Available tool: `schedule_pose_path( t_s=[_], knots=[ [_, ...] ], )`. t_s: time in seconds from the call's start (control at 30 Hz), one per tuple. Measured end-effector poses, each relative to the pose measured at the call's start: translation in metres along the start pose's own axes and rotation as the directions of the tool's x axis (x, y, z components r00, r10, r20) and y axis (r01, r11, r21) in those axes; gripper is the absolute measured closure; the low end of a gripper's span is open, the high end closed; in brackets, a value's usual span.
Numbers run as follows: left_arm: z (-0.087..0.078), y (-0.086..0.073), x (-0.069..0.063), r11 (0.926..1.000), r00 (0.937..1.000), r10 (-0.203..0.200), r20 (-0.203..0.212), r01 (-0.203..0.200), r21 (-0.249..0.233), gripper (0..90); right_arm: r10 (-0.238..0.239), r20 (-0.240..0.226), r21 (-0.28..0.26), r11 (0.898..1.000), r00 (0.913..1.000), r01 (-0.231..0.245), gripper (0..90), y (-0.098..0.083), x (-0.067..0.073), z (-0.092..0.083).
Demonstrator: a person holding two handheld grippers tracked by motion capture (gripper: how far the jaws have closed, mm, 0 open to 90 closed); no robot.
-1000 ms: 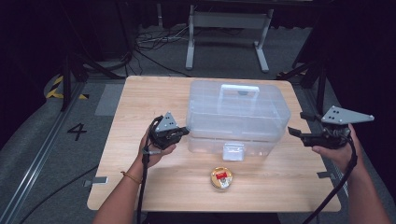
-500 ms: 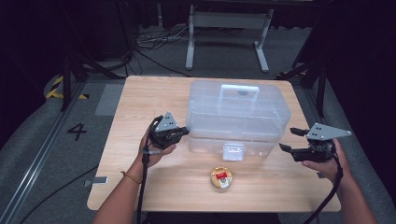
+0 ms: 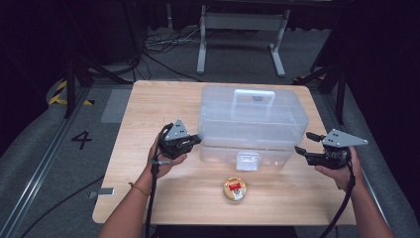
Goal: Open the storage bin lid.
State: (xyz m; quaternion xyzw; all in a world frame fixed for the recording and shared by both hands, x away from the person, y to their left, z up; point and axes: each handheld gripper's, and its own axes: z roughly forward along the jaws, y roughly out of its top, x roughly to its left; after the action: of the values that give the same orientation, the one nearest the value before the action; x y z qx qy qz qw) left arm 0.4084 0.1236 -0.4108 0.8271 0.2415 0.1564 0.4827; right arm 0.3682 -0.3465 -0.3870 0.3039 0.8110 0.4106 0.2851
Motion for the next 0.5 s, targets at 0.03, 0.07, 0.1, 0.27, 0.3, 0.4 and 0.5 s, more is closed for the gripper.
schedule_pose_path(
  t_s=[0.03,0.07,0.1,0.27,0.3,0.4,0.5],
  knots=[
    [0.000,0.000,0.000,1.0000,1.0000,-0.003,-0.002,0.003,-0.002,85.6,-0.009,0.012,0.001,1.000,0.9999,0.009,36.8,0.001,0.001,-0.001],
    [0.001,0.000,0.001,1.0000,1.0000,-0.003,-0.002,0.003,-0.003,85.6,-0.016,0.020,-0.006,1.000,0.9997,0.016,38.2,0.002,0.003,-0.001],
    [0.001,0.000,0.001,1.0000,1.0000,-0.002,-0.002,0.002,-0.003,85.2,-0.015,0.022,-0.013,1.000,0.9996,0.015,38.8,0.002,0.004,0.000],
    [-0.001,0.000,0.002,1.0000,1.0000,0.001,-0.005,-0.001,-0.006,80.7,-0.040,0.060,-0.052,0.998,0.9974,0.043,42.7,0.006,0.007,-0.002],
    [-0.001,0.000,0.002,0.9999,1.0000,-0.006,-0.002,0.006,-0.009,79.7,-0.044,0.069,-0.067,0.997,0.9967,0.049,43.5,0.007,0.008,-0.003],
    [-0.002,0.001,0.001,1.0000,0.9999,0.001,-0.015,-0.001,-0.004,76.2,-0.044,0.096,-0.101,0.993,0.9944,0.054,44.3,0.012,0.007,-0.005],
    [-0.005,0.001,0.001,0.9999,0.9999,0.011,-0.013,-0.011,-0.007,71.9,-0.032,0.112,-0.133,0.990,0.9932,0.047,45.2,0.019,0.005,-0.007]
  ],
)
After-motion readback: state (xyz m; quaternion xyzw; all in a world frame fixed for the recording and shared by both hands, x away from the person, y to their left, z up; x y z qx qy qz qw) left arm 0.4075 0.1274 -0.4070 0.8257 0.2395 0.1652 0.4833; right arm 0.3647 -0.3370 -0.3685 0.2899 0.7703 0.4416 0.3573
